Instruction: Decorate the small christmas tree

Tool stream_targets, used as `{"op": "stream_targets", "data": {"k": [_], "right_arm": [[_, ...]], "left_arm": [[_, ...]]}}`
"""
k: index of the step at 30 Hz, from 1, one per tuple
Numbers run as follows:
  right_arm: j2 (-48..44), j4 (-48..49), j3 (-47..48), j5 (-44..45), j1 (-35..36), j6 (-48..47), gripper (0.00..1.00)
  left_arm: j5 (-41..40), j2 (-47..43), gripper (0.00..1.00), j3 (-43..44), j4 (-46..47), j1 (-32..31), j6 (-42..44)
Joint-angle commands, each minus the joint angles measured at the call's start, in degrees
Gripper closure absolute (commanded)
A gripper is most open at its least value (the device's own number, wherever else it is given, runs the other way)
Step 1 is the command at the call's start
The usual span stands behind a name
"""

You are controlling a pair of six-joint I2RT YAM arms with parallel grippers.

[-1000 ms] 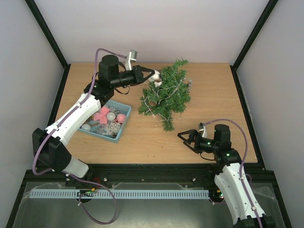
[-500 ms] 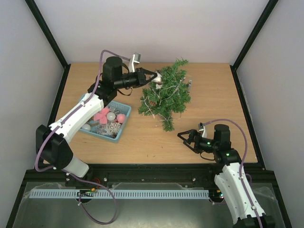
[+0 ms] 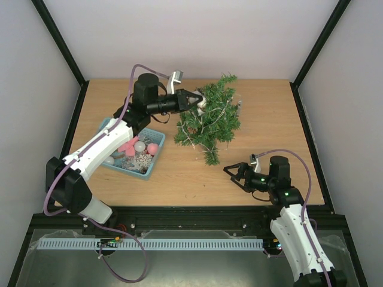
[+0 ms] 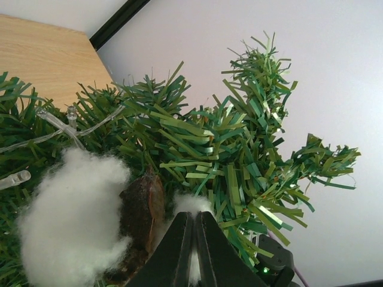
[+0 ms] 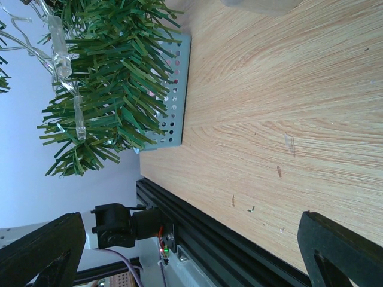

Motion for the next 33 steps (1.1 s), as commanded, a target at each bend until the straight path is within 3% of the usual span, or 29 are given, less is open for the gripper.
{"op": "stream_targets", "data": {"k": [1, 24, 33], "right_arm": [[0.2, 0.7, -0.8, -0.9, 0.2, 0.5, 0.01], [1.1, 1.5, -0.3, -1.2, 0.2, 0.8, 0.01], [1.4, 1.8, -0.4, -1.2, 0.3, 1.0, 0.01]], "left_arm": [[0.5, -0.1, 0.98, -1.1, -0.4, -0.5, 1.4], [-1.0, 0.3, 0.97, -0.7, -4.3, -0.9, 3.3], [-1.7, -0.9, 0.92, -0.3, -6.8, -0.9, 4.0]]}}
